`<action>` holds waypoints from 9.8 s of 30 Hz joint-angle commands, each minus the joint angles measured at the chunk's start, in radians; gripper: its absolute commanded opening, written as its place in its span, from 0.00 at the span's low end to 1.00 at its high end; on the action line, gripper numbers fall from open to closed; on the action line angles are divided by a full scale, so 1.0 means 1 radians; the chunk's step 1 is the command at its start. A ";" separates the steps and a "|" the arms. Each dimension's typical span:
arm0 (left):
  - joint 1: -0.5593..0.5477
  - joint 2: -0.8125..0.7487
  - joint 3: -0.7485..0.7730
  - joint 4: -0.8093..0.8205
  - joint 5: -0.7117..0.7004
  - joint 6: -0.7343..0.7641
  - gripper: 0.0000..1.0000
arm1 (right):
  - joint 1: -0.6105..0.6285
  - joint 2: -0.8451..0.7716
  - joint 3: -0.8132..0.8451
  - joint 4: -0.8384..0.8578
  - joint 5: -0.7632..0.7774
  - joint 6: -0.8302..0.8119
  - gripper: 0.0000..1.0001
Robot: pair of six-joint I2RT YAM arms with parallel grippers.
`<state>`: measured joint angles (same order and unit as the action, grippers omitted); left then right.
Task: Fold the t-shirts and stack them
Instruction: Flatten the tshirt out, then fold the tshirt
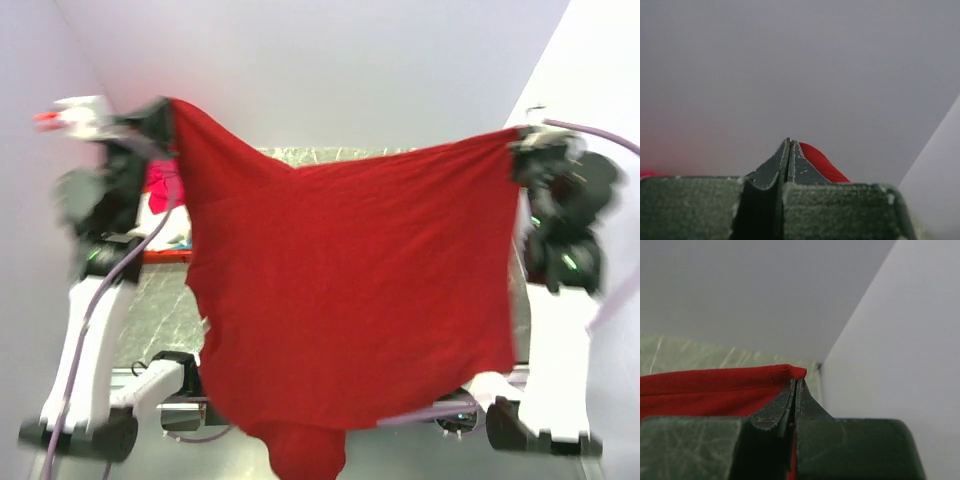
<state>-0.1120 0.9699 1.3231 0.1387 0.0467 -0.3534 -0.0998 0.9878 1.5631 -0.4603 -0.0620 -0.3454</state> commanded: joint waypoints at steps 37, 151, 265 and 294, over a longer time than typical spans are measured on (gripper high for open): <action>0.006 1.089 0.378 0.074 0.174 -0.018 0.00 | -0.035 0.968 0.012 0.489 -0.021 0.003 0.00; -0.163 0.900 0.161 -0.551 0.169 0.218 0.47 | -0.130 0.634 -0.393 0.042 -0.553 -0.316 0.73; -0.256 1.161 0.269 -0.482 0.105 -0.156 0.42 | -0.136 0.827 -0.195 -0.152 -0.619 -0.190 0.54; -0.270 1.018 0.125 -0.284 0.390 -0.282 0.00 | -0.143 0.818 -0.201 -0.152 -0.622 -0.193 0.54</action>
<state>-0.3748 2.0705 1.4582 -0.2230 0.3687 -0.5842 -0.2447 1.8584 1.3682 -0.6209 -0.6636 -0.5396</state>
